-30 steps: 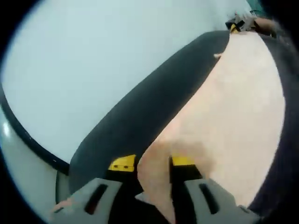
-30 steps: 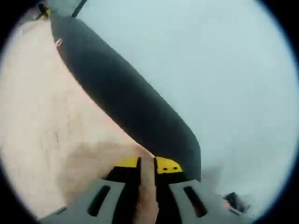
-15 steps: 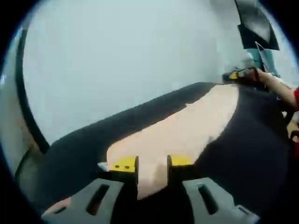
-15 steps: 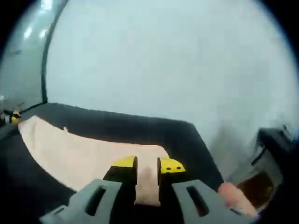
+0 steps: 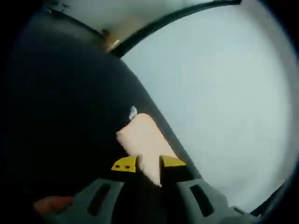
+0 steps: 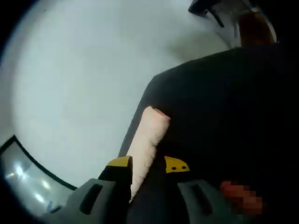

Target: Fold the towel on the table until its edges align and the towel forms a compact rectangular stack.

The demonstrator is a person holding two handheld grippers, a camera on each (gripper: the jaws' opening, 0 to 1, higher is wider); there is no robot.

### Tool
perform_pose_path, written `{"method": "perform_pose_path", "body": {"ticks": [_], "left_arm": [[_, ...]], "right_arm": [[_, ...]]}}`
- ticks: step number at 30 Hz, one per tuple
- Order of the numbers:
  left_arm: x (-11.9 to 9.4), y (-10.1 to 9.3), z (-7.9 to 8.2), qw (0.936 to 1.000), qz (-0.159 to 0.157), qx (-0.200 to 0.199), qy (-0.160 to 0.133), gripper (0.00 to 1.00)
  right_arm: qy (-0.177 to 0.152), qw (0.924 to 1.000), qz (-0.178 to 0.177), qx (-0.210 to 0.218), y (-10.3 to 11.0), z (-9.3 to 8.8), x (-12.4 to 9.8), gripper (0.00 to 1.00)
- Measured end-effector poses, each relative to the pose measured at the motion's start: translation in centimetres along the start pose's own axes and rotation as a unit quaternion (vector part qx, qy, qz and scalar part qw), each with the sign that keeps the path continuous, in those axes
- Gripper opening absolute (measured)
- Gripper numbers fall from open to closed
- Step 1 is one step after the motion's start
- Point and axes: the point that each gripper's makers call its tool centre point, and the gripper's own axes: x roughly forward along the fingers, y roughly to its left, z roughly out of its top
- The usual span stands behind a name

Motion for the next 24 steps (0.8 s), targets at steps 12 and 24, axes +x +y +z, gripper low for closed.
{"method": "perform_pose_path", "body": {"ticks": [12, 24], "left_arm": [[0.6, 1.4, 0.6, 0.9930, 0.029, -0.109, -0.035, 0.37], [-0.1, 1.6, -0.9, 0.9904, 0.044, -0.122, -0.047, 0.09]], "right_arm": [[-0.004, 0.9986, -0.042, 0.033, -0.5, -0.2, 0.5, 0.38], [-0.010, 0.9926, -0.120, -0.006, -2.6, 1.5, 4.3, 0.04]]}}
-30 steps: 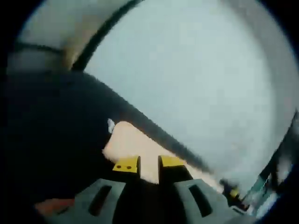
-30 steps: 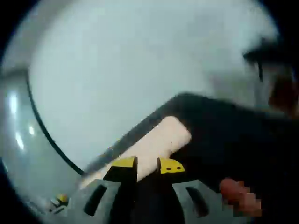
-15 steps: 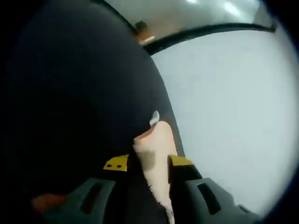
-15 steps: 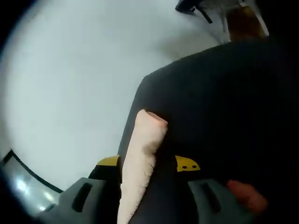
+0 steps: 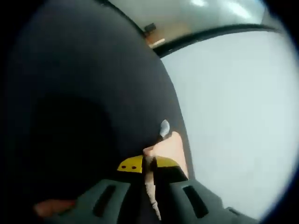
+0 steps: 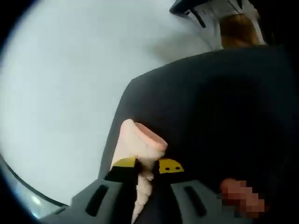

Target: Fold the towel on the table until its edges align and the towel forms a compact rectangular stack.

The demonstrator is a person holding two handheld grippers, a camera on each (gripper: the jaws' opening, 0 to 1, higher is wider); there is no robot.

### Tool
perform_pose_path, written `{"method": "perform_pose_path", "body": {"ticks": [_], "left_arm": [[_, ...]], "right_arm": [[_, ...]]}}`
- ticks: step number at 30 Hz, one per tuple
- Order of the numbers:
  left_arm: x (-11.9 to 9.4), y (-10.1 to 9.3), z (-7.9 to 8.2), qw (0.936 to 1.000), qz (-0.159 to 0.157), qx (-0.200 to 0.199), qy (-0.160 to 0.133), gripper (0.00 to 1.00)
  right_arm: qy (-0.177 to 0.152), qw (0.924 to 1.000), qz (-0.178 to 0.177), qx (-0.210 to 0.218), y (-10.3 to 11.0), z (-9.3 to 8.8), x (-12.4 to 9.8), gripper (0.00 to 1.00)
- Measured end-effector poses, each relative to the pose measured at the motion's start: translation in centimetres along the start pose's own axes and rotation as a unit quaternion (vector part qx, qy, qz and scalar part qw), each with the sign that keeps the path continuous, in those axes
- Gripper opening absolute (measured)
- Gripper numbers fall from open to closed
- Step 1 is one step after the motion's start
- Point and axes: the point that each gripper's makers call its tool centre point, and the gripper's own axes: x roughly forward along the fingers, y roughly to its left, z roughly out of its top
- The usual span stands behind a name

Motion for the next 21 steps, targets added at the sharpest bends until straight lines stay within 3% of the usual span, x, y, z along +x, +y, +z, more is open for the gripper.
{"method": "perform_pose_path", "body": {"ticks": [3, 6, 10, 11, 13, 16, 17, 20, 21], "left_arm": [[-1.4, 0.3, -1.2, 0.9991, -0.001, 0.041, 0.015, 0.07], [-1.6, -0.2, -1.8, 0.9984, -0.001, 0.055, 0.011, 0.07], [-1.6, -1.2, -1.7, 0.9989, -0.019, 0.041, 0.009, 0.07], [-1.6, -2.1, -1.3, 0.9972, -0.032, 0.068, 0.004, 0.07], [-2.5, -4.6, -2.0, 0.9889, -0.068, 0.132, -0.007, 0.07], [-4.1, -8.7, -4.9, 0.9783, -0.126, 0.164, 0.004, 0.07], [-4.5, -9.9, -6.2, 0.9726, -0.142, 0.184, 0.009, 0.07], [-5.6, -12.4, -11.6, 0.9579, -0.173, 0.223, 0.054, 0.07], [-6.0, -13.0, -13.9, 0.9484, -0.184, 0.247, 0.074, 0.07]], "right_arm": [[-0.001, 0.9994, 0.018, 0.031, -0.1, 0.3, -0.6, 0.02], [-0.011, 0.9992, 0.026, 0.027, 0.0, 0.0, -0.6, 0.03], [-0.050, 0.9961, 0.069, -0.023, 2.2, 0.4, -1.1, 0.03], [-0.062, 0.9927, 0.089, -0.054, 3.6, 0.3, -1.4, 0.03], [-0.076, 0.9844, 0.114, -0.110, 6.1, 0.4, -1.0, 0.03], [-0.080, 0.9698, 0.158, -0.168, 10.2, -0.9, -0.8, 0.03], [-0.082, 0.9610, 0.171, -0.201, 11.5, -1.6, -0.7, 0.03], [-0.098, 0.9392, 0.182, -0.274, 14.2, -3.6, -0.5, 0.03], [-0.095, 0.9292, 0.191, -0.302, 15.0, -4.9, -0.5, 0.03]]}}
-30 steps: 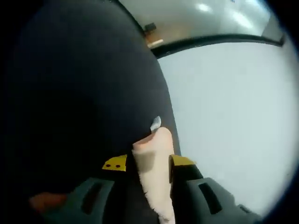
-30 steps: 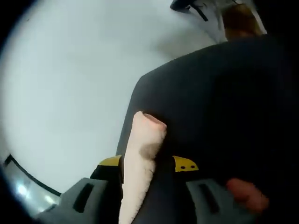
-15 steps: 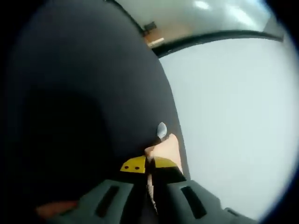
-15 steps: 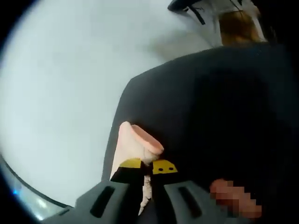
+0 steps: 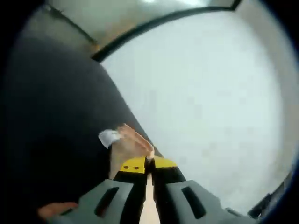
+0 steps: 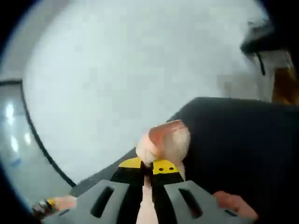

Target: Fold the towel on the table until its edges align and the towel forms a compact rectangular stack.

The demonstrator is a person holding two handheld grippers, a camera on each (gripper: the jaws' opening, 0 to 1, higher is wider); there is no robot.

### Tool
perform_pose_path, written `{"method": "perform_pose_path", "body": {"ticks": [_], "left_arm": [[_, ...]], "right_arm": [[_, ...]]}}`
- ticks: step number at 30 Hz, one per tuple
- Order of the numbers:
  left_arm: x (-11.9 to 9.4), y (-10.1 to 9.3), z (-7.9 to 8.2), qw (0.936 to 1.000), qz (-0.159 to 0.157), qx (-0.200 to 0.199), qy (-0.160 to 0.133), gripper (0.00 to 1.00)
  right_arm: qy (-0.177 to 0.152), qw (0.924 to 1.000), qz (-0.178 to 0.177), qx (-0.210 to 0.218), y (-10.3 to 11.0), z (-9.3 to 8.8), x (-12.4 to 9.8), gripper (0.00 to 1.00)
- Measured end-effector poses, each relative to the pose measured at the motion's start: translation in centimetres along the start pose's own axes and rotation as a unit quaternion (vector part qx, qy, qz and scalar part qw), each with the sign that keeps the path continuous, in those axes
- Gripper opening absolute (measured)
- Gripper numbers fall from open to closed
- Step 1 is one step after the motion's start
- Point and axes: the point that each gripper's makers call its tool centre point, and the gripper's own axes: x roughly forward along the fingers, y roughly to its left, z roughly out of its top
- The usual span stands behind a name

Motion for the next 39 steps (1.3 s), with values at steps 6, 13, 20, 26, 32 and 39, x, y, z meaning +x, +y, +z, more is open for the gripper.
{"method": "perform_pose_path", "body": {"ticks": [6, 13, 20, 26, 32, 39], "left_arm": [[8.3, 1.3, 0.1, 0.9942, -0.050, 0.056, 0.078, 0.07], [10.5, 0.1, -6.2, 0.9853, -0.058, 0.095, 0.129, 0.07], [10.8, -0.4, -8.7, 0.9655, -0.048, 0.218, 0.135, 0.07], [10.3, -0.3, -10.9, 0.9623, -0.045, 0.227, 0.143, 0.08], [7.3, -1.0, -13.2, 0.9466, -0.065, 0.266, 0.170, 0.32], [5.3, -2.9, -5.4, 0.9519, -0.095, 0.275, 0.097, 0.21]], "right_arm": [[0.049, 0.9935, 0.059, -0.084, 5.5, -4.8, 0.4, 0.03], [0.093, 0.9660, 0.104, -0.217, 9.7, -10.1, 0.2, 0.03], [0.108, 0.9238, 0.108, -0.351, 11.6, -13.6, 0.0, 0.03], [0.124, 0.9095, 0.107, -0.382, 12.4, -14.5, 0.0, 0.03], [0.199, 0.8800, 0.148, -0.405, 12.7, -16.6, -1.7, 0.27], [0.176, 0.9339, 0.172, -0.259, 11.9, -10.7, -2.9, 0.21]]}}
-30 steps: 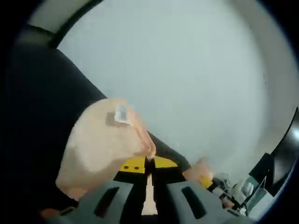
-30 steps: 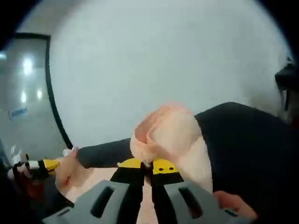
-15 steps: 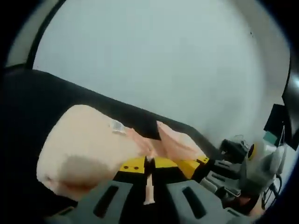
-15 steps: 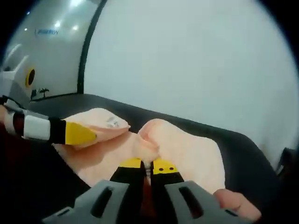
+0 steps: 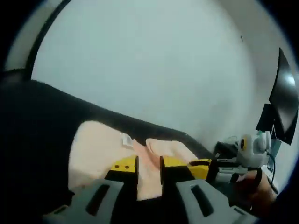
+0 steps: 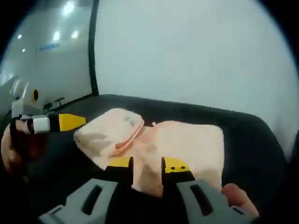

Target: Fold the towel on the table until its edges align and the towel forms a compact rectangular stack.

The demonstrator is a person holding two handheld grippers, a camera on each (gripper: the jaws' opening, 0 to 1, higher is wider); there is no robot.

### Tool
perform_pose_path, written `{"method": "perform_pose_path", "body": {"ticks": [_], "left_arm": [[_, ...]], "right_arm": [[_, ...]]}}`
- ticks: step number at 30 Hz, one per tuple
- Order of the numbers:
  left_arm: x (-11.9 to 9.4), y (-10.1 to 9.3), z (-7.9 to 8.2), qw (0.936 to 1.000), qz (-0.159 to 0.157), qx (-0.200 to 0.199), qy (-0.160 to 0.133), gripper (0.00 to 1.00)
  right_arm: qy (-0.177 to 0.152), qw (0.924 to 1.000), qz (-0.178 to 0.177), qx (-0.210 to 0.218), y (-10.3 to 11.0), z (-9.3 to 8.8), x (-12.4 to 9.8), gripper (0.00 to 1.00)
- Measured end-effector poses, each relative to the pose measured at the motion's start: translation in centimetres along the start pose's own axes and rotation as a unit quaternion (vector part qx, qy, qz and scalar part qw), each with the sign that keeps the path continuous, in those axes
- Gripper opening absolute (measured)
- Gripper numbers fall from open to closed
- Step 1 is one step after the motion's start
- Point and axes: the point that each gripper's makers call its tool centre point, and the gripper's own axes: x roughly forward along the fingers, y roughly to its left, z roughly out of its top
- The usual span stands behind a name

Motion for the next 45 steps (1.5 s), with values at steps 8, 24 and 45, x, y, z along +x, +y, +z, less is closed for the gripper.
{"method": "perform_pose_path", "body": {"ticks": [8, 24, 45], "left_arm": [[4.8, -1.1, -7.1, 0.9784, -0.061, 0.159, 0.117, 0.25], [3.7, 0.6, -7.4, 0.9578, -0.068, 0.256, 0.111, 0.23], [1.7, -1.0, -10.5, 0.8957, -0.122, 0.399, 0.155, 0.11]], "right_arm": [[-0.038, 0.9982, 0.032, -0.033, 0.1, 0.3, 4.1, 0.18], [0.010, 0.9672, 0.077, -0.242, 3.3, -3.4, 3.3, 0.15], [0.042, 0.9156, 0.069, -0.394, 4.1, -6.3, 1.4, 0.10]]}}
